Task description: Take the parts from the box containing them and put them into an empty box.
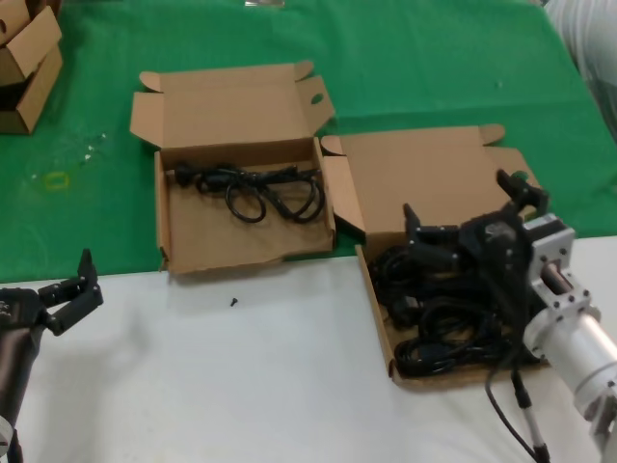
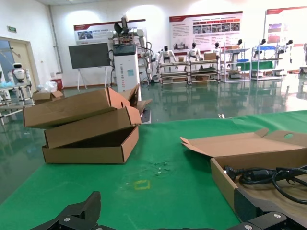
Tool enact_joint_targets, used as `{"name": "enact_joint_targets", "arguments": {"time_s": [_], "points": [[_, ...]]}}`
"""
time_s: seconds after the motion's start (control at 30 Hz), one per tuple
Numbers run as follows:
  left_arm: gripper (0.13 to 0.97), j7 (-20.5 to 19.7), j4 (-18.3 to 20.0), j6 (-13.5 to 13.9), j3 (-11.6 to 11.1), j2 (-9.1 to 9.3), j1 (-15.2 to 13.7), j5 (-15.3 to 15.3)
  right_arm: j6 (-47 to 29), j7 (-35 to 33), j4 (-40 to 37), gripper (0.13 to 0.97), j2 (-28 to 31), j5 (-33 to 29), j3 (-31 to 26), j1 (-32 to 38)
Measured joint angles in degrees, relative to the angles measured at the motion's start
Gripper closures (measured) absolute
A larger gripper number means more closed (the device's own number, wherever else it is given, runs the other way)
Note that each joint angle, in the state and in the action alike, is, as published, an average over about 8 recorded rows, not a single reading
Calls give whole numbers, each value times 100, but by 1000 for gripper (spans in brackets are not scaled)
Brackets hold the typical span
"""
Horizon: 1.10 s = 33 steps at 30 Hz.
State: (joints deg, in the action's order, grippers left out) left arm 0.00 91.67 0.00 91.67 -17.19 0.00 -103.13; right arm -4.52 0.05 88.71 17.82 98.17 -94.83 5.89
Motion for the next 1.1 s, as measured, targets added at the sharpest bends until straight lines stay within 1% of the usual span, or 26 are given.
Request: {"name": "enact_joint_targets", "arguments": {"time_s": [0.3,1.1], "points": [[132,0,0,0,0,0,0,0,313,-3,205,129,-44,344,219,-408],[132,0,0,0,0,0,0,0,331,-4,217,129,-46,364,231,-431]]}}
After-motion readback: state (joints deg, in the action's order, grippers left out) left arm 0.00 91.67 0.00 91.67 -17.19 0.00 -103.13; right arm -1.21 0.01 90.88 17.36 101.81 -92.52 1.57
